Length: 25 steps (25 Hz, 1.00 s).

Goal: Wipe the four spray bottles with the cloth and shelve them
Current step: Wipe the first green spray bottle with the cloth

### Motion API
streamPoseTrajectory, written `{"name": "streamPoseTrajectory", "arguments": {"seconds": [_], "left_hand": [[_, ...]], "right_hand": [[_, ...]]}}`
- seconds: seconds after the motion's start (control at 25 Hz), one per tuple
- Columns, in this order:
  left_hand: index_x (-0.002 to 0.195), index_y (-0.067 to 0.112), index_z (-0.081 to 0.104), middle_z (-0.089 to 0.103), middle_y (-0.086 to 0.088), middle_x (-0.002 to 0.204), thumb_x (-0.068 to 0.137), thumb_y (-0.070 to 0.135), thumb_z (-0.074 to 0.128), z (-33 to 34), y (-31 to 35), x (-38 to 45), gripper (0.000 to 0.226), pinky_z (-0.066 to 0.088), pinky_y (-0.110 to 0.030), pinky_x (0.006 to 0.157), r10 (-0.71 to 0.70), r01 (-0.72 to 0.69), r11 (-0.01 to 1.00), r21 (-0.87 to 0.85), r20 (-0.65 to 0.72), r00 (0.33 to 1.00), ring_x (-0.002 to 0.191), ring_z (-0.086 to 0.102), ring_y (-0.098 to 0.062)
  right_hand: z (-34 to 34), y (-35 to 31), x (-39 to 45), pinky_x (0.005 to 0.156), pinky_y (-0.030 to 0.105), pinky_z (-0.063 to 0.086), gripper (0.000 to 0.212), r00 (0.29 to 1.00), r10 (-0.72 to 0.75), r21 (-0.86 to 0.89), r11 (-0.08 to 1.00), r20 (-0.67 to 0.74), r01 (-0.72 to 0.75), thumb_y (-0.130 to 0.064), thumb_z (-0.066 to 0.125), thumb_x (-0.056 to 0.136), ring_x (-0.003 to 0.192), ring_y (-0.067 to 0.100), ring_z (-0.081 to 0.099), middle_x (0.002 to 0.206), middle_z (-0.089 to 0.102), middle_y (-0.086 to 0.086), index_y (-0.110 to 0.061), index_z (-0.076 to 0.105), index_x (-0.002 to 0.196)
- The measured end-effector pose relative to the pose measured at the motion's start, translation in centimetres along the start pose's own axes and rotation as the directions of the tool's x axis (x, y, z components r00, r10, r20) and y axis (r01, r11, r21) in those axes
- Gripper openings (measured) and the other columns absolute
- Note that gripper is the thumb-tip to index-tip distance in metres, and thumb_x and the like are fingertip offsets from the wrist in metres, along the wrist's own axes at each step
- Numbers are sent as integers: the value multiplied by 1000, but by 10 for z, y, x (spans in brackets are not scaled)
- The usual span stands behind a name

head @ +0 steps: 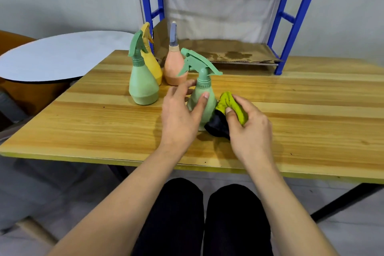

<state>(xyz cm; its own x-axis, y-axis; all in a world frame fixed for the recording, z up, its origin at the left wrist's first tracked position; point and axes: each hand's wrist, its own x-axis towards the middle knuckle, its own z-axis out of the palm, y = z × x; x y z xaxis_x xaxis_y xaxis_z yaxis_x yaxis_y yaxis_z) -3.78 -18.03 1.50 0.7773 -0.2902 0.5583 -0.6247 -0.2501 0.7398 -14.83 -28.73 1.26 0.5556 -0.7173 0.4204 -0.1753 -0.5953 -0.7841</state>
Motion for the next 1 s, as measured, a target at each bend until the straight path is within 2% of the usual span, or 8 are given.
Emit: {"name": "streamPoseTrajectory", "arguments": {"seconds": [0.2, 0.32, 0.4, 0.48, 0.6, 0.76, 0.88, 1.0], "left_hand": [[104, 27, 59, 63, 13, 113, 84, 38, 81, 2, 2, 10, 32, 52, -26, 91, -169, 175, 970, -171, 45, 985, 105, 62, -12], [124, 22, 59, 66, 11, 128, 98, 22, 67, -7, -9, 3, 27, 50, -22, 103, -148, 223, 919, -324, 240, 959, 117, 64, -2], [143, 19, 54, 60, 7, 143, 103, 10, 57, -16, -22, 1, 41, 43, -27, 115, -83, 207, 919, -337, 347, 934, 131, 56, 0], [146, 26, 54, 58, 5, 147, 98, 16, 67, -24, -34, 5, 50, 46, -37, 115, -56, 193, 931, -311, 399, 915, 132, 57, -7], [137, 35, 61, 61, 6, 141, 81, 39, 80, -29, -39, 6, 59, 44, -39, 115, -82, 238, 920, -313, 440, 894, 133, 56, -10], [125, 13, 56, 67, 5, 122, 85, 4, 75, -22, -34, 4, 46, 50, -21, 96, 3, 200, 875, -441, 417, 909, 116, 63, -1], [122, 6, 55, 68, 10, 108, 98, 4, 63, -22, -34, 3, 25, 49, -17, 90, 52, 125, 894, -431, 376, 925, 102, 64, 2], [116, 15, 58, 70, 21, 106, 99, 10, 64, -25, -35, 7, 19, 49, -17, 91, 24, 156, 888, -432, 383, 923, 105, 64, 2]], "right_hand": [[11, 7, 1, 96, 24, 43, 35, 1000, 25, 87, 996, 7, -26, -29, 64, 93, 112, 12, 59, 119, 66, -5, -30, 65, 129], [19, 12, -4, 95, 17, 37, 35, 998, 47, 160, 986, 30, -51, -27, 59, 98, 115, 6, 55, 122, 62, -10, -31, 61, 133], [19, 12, -3, 93, 9, 36, 35, 999, 35, 168, 985, 40, -41, -27, 55, 101, 114, 1, 53, 126, 62, -13, -29, 59, 135], [16, 11, 0, 90, 0, 35, 34, 998, 43, 200, 978, 50, -52, -25, 54, 102, 113, -1, 55, 125, 64, -15, -27, 60, 135], [8, -7, 2, 100, 10, 41, 34, 999, 17, 265, 964, 36, -26, -25, 56, 101, 117, -1, 58, 126, 65, -17, -27, 62, 135], [8, -34, 15, 102, 22, 48, 38, 992, -108, 309, 947, 67, 83, -25, 58, 99, 116, -2, 61, 124, 68, -17, -33, 61, 136], [9, -25, 18, 101, 15, 45, 39, 986, -118, 313, 947, 116, 77, -17, 57, 99, 114, -4, 61, 124, 69, -15, -29, 62, 136], [8, 5, 3, 102, 7, 38, 40, 987, -45, 214, 977, 156, 11, -12, 57, 97, 122, 1, 58, 130, 64, -14, -27, 64, 133]]}}
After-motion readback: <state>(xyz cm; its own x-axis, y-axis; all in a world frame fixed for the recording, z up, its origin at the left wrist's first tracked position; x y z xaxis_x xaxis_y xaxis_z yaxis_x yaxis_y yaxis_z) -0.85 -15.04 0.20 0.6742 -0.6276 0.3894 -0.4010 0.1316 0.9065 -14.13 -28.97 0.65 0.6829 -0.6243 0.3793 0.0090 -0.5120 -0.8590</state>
